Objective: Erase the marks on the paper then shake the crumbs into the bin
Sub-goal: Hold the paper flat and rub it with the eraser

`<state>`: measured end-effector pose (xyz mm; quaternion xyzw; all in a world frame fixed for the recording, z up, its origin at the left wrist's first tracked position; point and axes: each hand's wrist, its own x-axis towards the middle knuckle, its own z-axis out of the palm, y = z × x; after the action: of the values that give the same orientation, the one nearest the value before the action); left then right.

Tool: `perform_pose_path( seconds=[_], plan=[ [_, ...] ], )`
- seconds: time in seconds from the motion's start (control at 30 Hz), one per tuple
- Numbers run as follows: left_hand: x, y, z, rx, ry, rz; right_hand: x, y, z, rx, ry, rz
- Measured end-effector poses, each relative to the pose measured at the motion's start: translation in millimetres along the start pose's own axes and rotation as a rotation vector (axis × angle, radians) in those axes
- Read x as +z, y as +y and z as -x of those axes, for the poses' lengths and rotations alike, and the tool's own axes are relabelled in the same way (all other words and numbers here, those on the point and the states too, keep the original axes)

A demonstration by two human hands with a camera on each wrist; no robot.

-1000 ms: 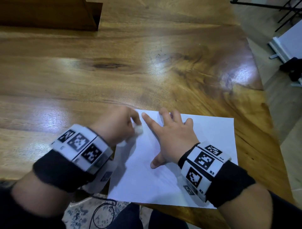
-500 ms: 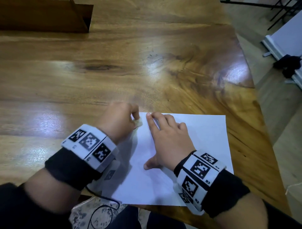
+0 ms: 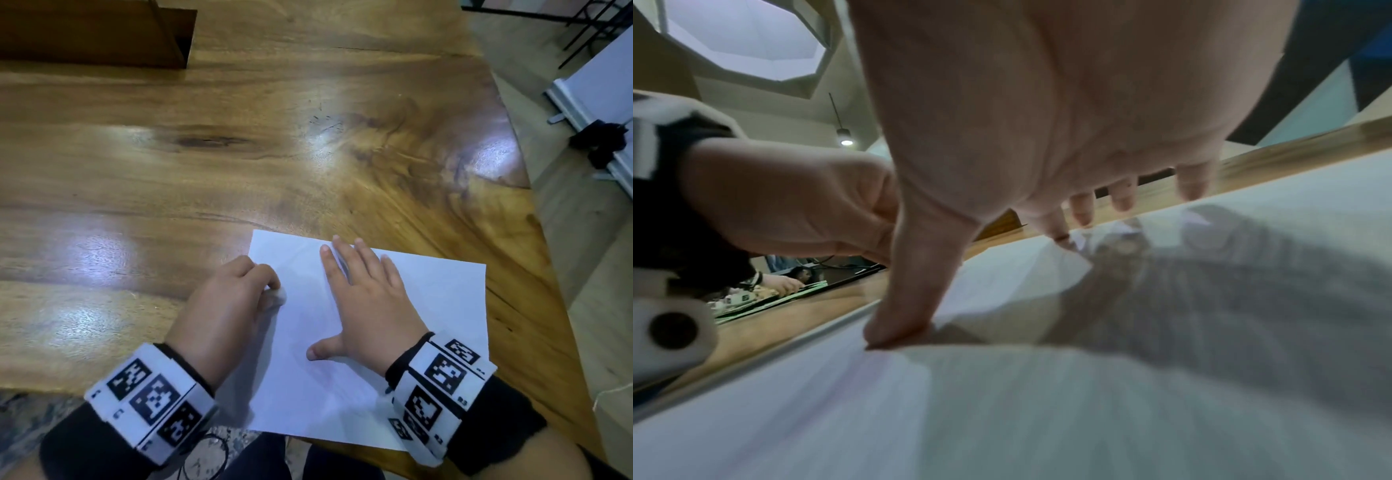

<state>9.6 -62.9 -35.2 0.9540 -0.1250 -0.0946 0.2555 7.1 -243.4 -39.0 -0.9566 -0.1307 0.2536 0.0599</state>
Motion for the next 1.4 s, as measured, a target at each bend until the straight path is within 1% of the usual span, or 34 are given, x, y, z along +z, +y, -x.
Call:
perform_pose_path(
  seconds=[0.13,0.2,0.3,0.37,0.43,0.53,0.57,0.6,0.67,0.7,0.73,0.77,0.83,0.87,0.9,0.93,1.07,1.23,1.3,1.4],
  plan=[
    [-8,5,-12,-0.007,-0.032,-0.028,-8,8,-6,-0.081,0.029,0.010],
    [-11,11,-30,0.003,0.011,-0.013,-10,9,-8,-0.077,0.037,0.011],
    [-10,19,-64,-0.072,0.032,0.018,-9,8,-9,-0.065,0.040,0.013],
    [-7,19,-72,-0.087,0.020,0.009,-9,7,-9,-0.058,0.045,0.021],
    [-8,15,-58,-0.074,-0.062,-0.010,-9,7,-10,-0.057,0.040,0.034],
    [-16,16,-35,-0.055,-0.276,-0.047,-9,6,-10,-0.053,0.043,0.040],
    [-19,17,-38,-0.066,-0.296,-0.044,-8,6,-10,-0.051,0.043,0.037],
    [-22,19,-46,-0.087,-0.280,-0.031,-8,5,-10,-0.050,0.043,0.037],
    [-21,20,-66,-0.124,-0.180,0.001,-8,5,-10,-0.047,0.045,0.041],
    [-19,21,-71,-0.132,-0.134,-0.007,-9,5,-9,-0.047,0.046,0.043],
    [-17,21,-70,-0.133,-0.116,-0.027,-9,4,-9,-0.047,0.046,0.043],
    [-14,20,-64,-0.115,-0.135,-0.050,-9,4,-10,-0.049,0.049,0.040],
    [-12,23,-43,-0.049,-0.268,-0.110,-9,4,-9,-0.054,0.053,0.021],
    [-12,24,-35,-0.033,-0.336,-0.122,-8,4,-8,-0.057,0.057,0.012],
    [-14,25,-34,-0.033,-0.372,-0.121,-8,5,-8,-0.060,0.062,0.011],
    [-17,24,-38,-0.036,-0.368,-0.118,-8,5,-8,-0.063,0.064,0.017],
    [-23,20,-59,-0.050,-0.215,-0.058,-8,5,-8,-0.062,0.052,0.037],
    [-10,14,-47,-0.107,-0.104,-0.022,-8,8,-9,-0.070,0.037,-0.013],
    [-8,11,-46,-0.125,-0.092,-0.010,-11,12,-9,-0.069,0.043,-0.040],
    [-11,13,-52,-0.132,-0.129,-0.015,-12,12,-6,-0.061,0.060,-0.024]
  ],
)
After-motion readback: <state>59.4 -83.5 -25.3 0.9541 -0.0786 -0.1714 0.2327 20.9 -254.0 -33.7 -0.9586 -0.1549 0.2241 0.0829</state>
